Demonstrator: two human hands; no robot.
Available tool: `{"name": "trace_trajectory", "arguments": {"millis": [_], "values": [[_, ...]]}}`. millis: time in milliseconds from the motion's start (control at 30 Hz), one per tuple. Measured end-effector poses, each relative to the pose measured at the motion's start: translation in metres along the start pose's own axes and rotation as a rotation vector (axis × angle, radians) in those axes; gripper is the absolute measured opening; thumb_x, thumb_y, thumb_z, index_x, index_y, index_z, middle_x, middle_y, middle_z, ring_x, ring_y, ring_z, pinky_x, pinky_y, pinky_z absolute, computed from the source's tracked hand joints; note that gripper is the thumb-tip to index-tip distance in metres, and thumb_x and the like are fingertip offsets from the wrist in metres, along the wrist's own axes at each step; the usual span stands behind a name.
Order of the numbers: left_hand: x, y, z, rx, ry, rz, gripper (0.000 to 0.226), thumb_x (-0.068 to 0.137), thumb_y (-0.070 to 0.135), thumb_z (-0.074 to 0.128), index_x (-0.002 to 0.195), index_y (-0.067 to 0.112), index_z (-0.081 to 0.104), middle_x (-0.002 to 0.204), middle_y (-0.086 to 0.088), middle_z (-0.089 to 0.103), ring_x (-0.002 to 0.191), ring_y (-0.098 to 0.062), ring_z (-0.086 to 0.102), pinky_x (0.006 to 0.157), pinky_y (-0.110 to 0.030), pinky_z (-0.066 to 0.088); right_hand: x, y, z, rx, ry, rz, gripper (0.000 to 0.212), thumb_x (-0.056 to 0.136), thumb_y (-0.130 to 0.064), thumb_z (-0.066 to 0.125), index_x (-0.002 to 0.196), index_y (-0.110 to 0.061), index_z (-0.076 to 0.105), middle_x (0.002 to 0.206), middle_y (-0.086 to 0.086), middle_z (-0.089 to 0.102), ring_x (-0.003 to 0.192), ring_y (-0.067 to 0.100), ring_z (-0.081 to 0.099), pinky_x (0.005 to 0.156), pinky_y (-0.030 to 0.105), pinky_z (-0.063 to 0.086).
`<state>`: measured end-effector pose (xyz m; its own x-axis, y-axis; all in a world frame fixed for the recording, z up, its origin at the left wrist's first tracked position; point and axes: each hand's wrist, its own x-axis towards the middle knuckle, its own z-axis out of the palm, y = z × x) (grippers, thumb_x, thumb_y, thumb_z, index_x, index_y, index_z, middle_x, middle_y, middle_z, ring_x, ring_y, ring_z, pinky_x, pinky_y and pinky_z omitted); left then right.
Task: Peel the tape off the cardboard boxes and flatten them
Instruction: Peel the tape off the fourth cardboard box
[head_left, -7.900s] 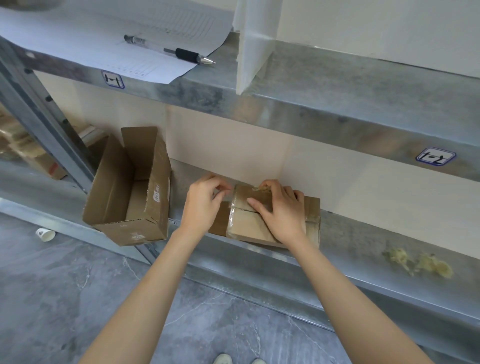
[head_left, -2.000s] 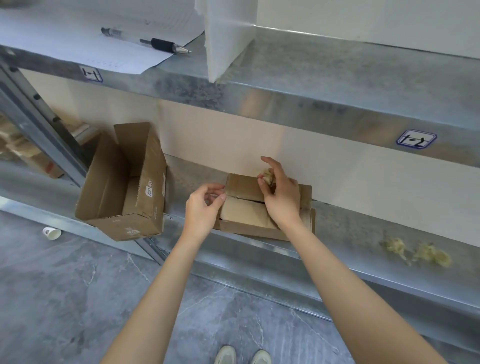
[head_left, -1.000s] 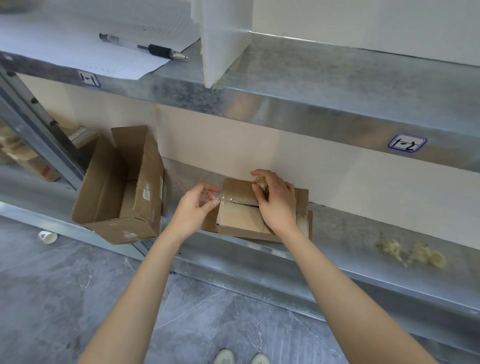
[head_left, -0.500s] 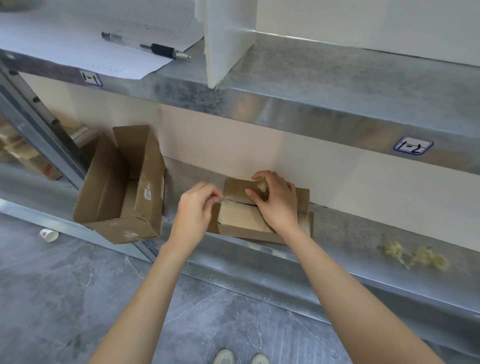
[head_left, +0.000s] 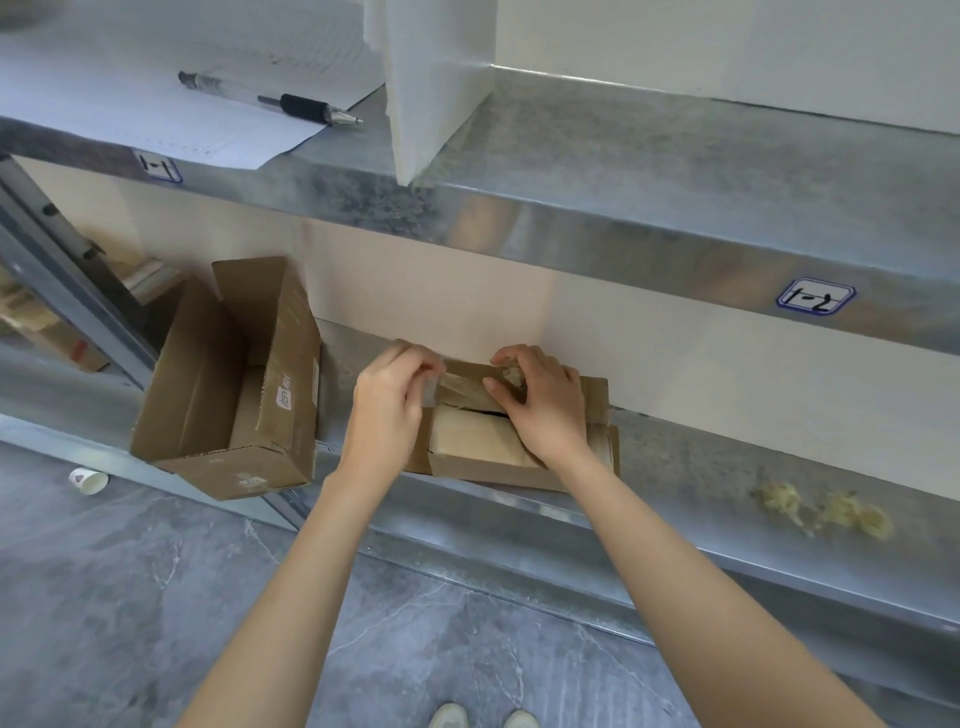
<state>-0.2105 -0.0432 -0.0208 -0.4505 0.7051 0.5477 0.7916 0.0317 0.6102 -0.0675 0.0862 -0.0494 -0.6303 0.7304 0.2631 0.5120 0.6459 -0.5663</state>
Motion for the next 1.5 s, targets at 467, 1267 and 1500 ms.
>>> {"name": "trace_trajectory", "arguments": {"millis": [467,1267,1500], "values": [[0.002,0.0,0.027,-0.206,0.101,-0.202,0.016,0.086,-0.008,0.061,0.091,0.005,0.07,0.106,-0.004,0.058,0.101,-0.012,0.061,0.09,-0.023,0.051,-0.005,-0.008,-0.005,0.081,-0.037,-0.035,0.035,0.098,-0.053,0.041,0.131,-0.044,0.049,0.125,-0.023,0.06,0.118,0.0,0.048,0.097,0.025,0.021],[-0.033,-0.003,0.056,-0.12,-0.136,-0.137,0.039,0.084,0.029,0.068,0.121,0.016,0.063,0.135,0.007,0.052,0.129,-0.006,0.041,0.103,-0.008,0.027,0.007,-0.007,-0.004,0.313,-0.005,0.089,0.03,0.088,-0.023,0.041,0.08,-0.039,0.065,0.104,-0.024,0.068,0.101,0.0,0.061,0.104,0.039,0.035],[-0.027,-0.007,0.066,-0.11,-0.115,-0.209,0.04,0.084,0.025,0.072,0.122,0.02,0.062,0.136,0.013,0.051,0.13,-0.006,0.042,0.091,-0.022,0.042,0.017,-0.001,-0.004,0.346,-0.071,0.091,0.029,0.079,-0.025,0.04,0.053,-0.03,0.049,0.101,-0.019,0.065,0.1,0.005,0.059,0.098,0.045,0.036]]}}
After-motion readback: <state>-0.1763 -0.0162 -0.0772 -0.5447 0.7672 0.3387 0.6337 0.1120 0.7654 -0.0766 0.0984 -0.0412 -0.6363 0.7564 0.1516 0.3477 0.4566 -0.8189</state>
